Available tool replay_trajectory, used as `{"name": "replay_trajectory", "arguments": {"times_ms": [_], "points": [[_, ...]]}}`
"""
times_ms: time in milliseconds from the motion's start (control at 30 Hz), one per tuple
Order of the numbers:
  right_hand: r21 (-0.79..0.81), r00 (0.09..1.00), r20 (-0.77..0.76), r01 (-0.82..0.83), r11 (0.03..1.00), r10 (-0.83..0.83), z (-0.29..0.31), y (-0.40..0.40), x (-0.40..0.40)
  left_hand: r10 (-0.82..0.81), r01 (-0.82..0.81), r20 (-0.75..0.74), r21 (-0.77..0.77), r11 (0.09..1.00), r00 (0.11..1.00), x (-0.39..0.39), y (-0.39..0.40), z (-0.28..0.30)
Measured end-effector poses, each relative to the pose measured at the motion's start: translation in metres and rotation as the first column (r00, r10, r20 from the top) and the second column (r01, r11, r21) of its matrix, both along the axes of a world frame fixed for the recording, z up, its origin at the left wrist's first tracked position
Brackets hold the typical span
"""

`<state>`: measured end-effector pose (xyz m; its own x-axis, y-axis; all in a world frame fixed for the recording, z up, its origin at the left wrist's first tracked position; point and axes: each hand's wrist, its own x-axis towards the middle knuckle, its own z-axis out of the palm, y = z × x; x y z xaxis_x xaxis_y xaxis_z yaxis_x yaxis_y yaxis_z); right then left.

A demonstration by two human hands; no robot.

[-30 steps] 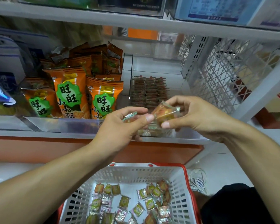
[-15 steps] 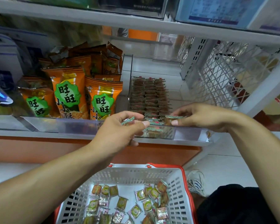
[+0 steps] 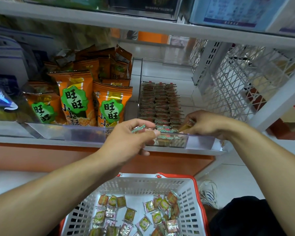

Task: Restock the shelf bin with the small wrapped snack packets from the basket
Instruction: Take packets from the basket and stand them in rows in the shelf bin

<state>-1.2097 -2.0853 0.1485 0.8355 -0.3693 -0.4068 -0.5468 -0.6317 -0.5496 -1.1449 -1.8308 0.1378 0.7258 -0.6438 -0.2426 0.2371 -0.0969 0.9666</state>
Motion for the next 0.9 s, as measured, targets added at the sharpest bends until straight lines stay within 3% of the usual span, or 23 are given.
{"name": "replay_trajectory", "arguments": {"times_ms": [200,233,300,367,400,500,667,800,900], "points": [[0.361,0.988,-0.094,0.150,0.920,-0.124,0.011,-0.012,-0.005,0.006,-0.006,-0.026,-0.009,1.000,1.000,0.002,0.001,0.001],[0.335,0.988,-0.096,0.148,0.931,-0.122,0.010,-0.013,-0.006,0.005,-0.005,-0.032,-0.010,1.000,0.999,0.002,0.002,0.001],[0.112,0.991,-0.112,0.082,0.990,-0.070,0.008,-0.011,-0.005,-0.001,0.000,-0.064,-0.022,1.000,0.998,0.002,0.002,0.002],[-0.094,0.988,-0.152,0.016,0.995,-0.031,0.005,-0.006,-0.002,-0.009,0.003,-0.121,-0.046,0.999,0.993,0.001,0.003,0.005],[-0.122,0.987,-0.161,0.006,0.993,-0.026,0.005,-0.004,-0.001,-0.003,-0.006,-0.153,-0.062,0.998,0.988,0.000,0.002,0.007],[-0.040,0.982,-0.187,0.019,0.999,-0.026,0.006,-0.005,0.002,0.023,-0.049,-0.225,-0.108,0.993,0.974,0.000,0.001,0.011],[0.294,0.967,-0.252,0.039,0.955,0.038,0.012,-0.010,-0.001,0.033,-0.069,-0.270,-0.127,0.990,0.962,0.002,0.002,0.014],[0.337,0.949,-0.315,0.081,0.938,0.032,0.015,-0.007,0.000,0.024,-0.061,-0.279,-0.125,0.990,0.960,0.003,0.003,0.014],[0.269,0.939,-0.345,0.115,0.956,-0.015,0.017,-0.002,0.000,0.016,-0.052,-0.283,-0.120,0.991,0.959,0.002,0.004,0.015]]}}
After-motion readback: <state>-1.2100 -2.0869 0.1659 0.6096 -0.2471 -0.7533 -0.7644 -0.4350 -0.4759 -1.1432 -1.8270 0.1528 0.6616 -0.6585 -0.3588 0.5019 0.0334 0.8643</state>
